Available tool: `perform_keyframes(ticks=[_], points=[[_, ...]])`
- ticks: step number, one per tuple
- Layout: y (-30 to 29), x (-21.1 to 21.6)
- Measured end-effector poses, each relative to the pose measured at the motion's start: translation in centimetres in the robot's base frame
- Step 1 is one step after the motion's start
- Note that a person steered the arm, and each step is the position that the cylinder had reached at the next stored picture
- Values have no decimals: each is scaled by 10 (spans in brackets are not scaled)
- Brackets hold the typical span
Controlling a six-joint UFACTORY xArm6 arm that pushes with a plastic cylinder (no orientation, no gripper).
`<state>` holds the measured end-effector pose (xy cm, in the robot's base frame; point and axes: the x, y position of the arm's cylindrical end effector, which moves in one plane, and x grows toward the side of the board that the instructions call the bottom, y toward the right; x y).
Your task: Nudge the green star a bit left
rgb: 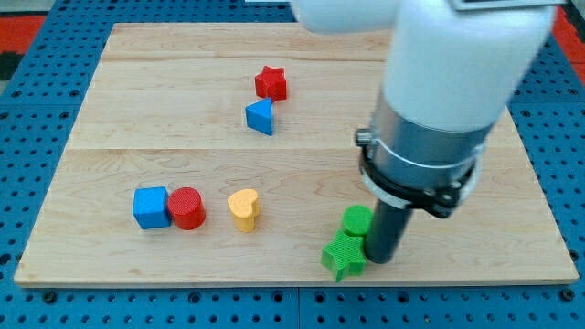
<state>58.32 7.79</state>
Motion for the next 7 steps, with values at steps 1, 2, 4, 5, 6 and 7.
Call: perform_keyframes(ticks=[1, 2, 4, 5, 6, 7], points=[[-13, -9], [-13, -9], [72, 5], [75, 35], [69, 36], [-2, 35]])
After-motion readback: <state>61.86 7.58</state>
